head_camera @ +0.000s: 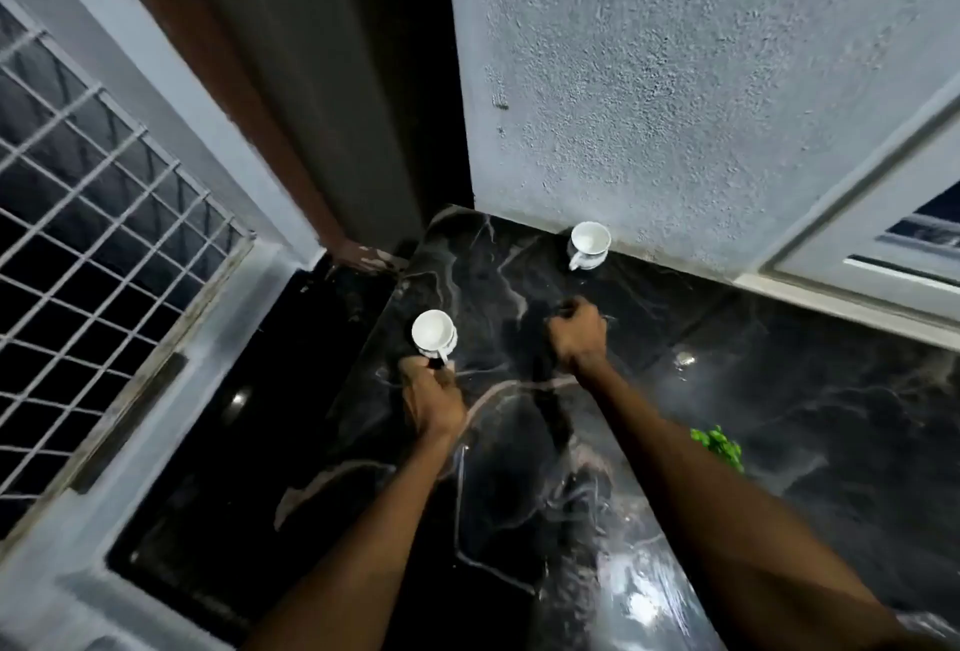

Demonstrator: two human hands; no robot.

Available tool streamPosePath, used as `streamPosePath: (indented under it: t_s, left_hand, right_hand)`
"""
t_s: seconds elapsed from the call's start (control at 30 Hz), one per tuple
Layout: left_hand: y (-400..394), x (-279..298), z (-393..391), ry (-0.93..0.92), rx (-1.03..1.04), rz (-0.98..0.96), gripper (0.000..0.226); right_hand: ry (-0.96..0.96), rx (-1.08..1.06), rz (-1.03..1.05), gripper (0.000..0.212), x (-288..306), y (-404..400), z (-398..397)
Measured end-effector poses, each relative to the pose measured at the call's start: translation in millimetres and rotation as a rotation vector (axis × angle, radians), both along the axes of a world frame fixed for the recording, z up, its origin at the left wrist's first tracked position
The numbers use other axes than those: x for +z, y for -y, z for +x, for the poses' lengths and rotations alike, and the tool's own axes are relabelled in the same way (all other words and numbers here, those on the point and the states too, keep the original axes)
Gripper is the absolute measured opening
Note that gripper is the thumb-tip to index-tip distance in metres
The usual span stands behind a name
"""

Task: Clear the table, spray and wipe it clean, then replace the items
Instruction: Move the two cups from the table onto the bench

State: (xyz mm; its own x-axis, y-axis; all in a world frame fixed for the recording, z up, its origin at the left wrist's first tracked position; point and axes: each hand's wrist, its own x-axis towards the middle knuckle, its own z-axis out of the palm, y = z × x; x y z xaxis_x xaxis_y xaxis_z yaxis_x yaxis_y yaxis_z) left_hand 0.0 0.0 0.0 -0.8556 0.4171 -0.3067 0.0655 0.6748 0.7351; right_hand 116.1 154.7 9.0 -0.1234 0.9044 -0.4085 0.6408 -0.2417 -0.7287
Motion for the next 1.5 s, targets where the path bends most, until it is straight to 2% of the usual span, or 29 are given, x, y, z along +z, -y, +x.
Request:
streamPosePath:
  t_s: [0.13,0.23,0.4,0.57,0.7,0.8,0.9,1.2,1.33,1.5]
  left_hand:
    - [-0.2,-12.8,-11.7,0.033,0.003,-0.009,0.028]
    - [-1.1,-24.0,-18.9,0.045,-0.042,0.020,0.020]
    - [-5.9,-30.9,-25.5,0.041,-0.037,0.023,0.018]
    - [-7.8,-39.5,-27.2,0.054,0.022,0.057,0.013]
    - [-11.4,-46.8,-26.8,0.210,0.108,0.169,0.010]
    - [-14.9,-50.6,-27.4,0.315,0.148,0.200,0.015]
    - [-19.5,-53.0,-28.1,0.386,0.173,0.218,0.021]
    - [-26.0,-55.8,-34.7,0.560,0.213,0.321,0.009]
    - [-19.9,-63.3,-40.7,0.415,0.178,0.255,0.025]
    - [-19.6,-49.4,-32.3,0.307,0.045,0.251,0.022]
  right_hand:
    - [0.071,-0.130,-0.030,0.046,-1.8,-22.7,-18.3]
    - [0.079,-0.257,-0.032,0.051,-11.5,-37.3,-29.0]
    - [-0.060,-0.444,-0.120,0.043,-28.0,-66.2,-34.3]
    - [-0.168,-0.598,-0.158,0.054,-35.1,-87.1,-45.5]
    - [-0.228,-0.692,-0.164,0.053,-39.0,-94.3,-56.0]
    - [-0.247,-0.751,-0.149,0.042,-45.8,-93.9,-61.6]
    - [-0.221,-0.710,-0.111,0.030,-52.7,-93.1,-64.3]
    - [-0.164,-0.512,-0.033,0.031,-55.5,-80.6,-51.0]
    - [-0.124,-0.445,-0.018,0.031,-51.2,-57.0,-29.2]
    - [-0.134,-0.350,0.033,0.029,-39.8,-16.2,0.0]
